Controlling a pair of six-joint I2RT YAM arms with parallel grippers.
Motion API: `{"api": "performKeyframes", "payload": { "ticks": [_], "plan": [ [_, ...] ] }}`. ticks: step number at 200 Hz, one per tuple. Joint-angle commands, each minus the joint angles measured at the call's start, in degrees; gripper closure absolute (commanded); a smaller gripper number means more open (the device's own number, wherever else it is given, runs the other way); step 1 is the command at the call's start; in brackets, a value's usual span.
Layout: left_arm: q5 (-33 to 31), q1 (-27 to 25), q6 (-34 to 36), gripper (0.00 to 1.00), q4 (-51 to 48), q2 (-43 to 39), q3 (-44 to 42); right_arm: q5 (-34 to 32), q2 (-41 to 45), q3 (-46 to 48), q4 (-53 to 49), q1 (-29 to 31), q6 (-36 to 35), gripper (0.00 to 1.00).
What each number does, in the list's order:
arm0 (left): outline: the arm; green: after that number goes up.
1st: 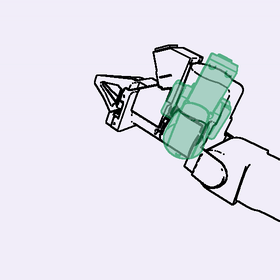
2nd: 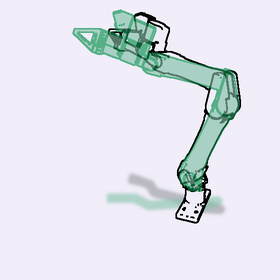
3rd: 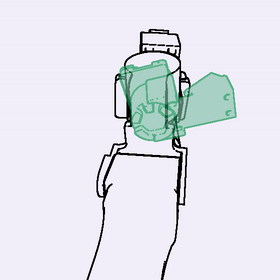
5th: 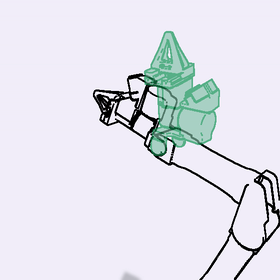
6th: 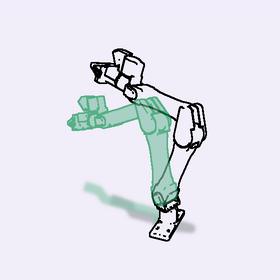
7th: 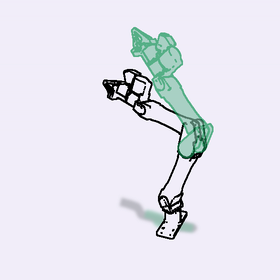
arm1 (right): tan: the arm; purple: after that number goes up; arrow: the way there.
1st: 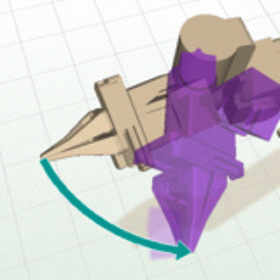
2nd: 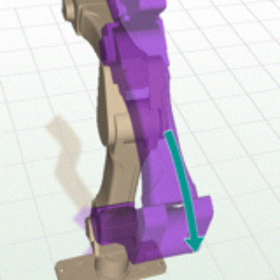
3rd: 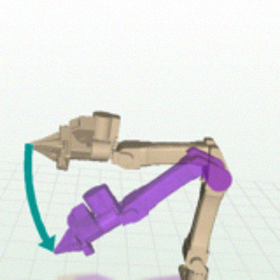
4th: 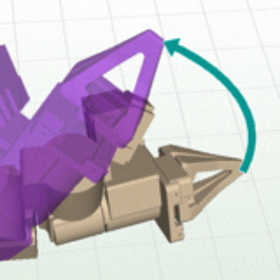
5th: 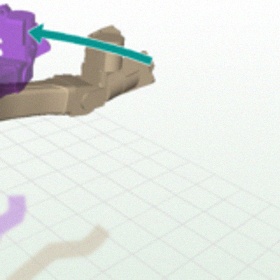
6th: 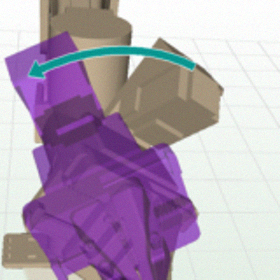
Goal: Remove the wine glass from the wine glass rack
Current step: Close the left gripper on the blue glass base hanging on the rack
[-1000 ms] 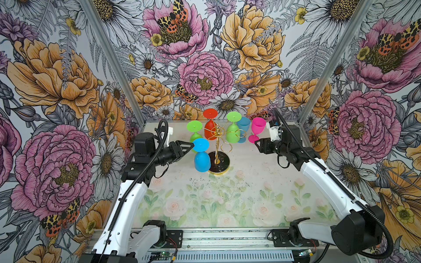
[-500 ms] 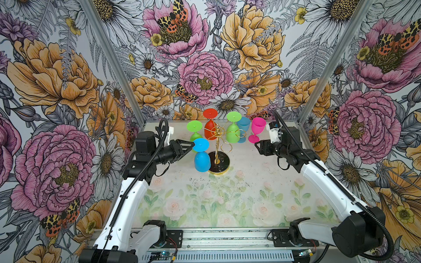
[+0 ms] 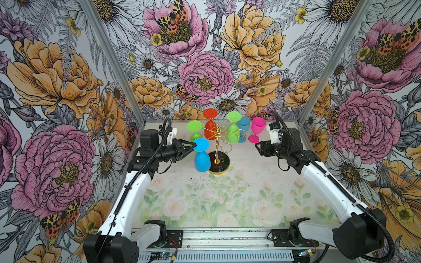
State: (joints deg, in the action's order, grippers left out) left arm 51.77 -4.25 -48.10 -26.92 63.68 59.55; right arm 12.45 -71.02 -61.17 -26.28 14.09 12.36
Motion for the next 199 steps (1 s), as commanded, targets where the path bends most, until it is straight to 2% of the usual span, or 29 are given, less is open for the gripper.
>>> {"api": "performKeyframes", "payload": {
  "ticks": [1,59,199],
  "plan": [
    [2.0,-0.3,-0.4,0.70,1.1,0.3,1.9,-0.8,1.5,0.4,1.8,0.5,0.2,0.31],
    [1.7,-1.0,-0.6,0.84,1.2,0.3,2.1,-0.7,1.7,0.5,1.7,0.6,0.3,0.32],
    [2.8,-1.0,-3.3,0.96,2.6,-1.5,2.4,-0.8,1.4,0.6,2.3,0.5,0.5,0.31]
  ]
}}
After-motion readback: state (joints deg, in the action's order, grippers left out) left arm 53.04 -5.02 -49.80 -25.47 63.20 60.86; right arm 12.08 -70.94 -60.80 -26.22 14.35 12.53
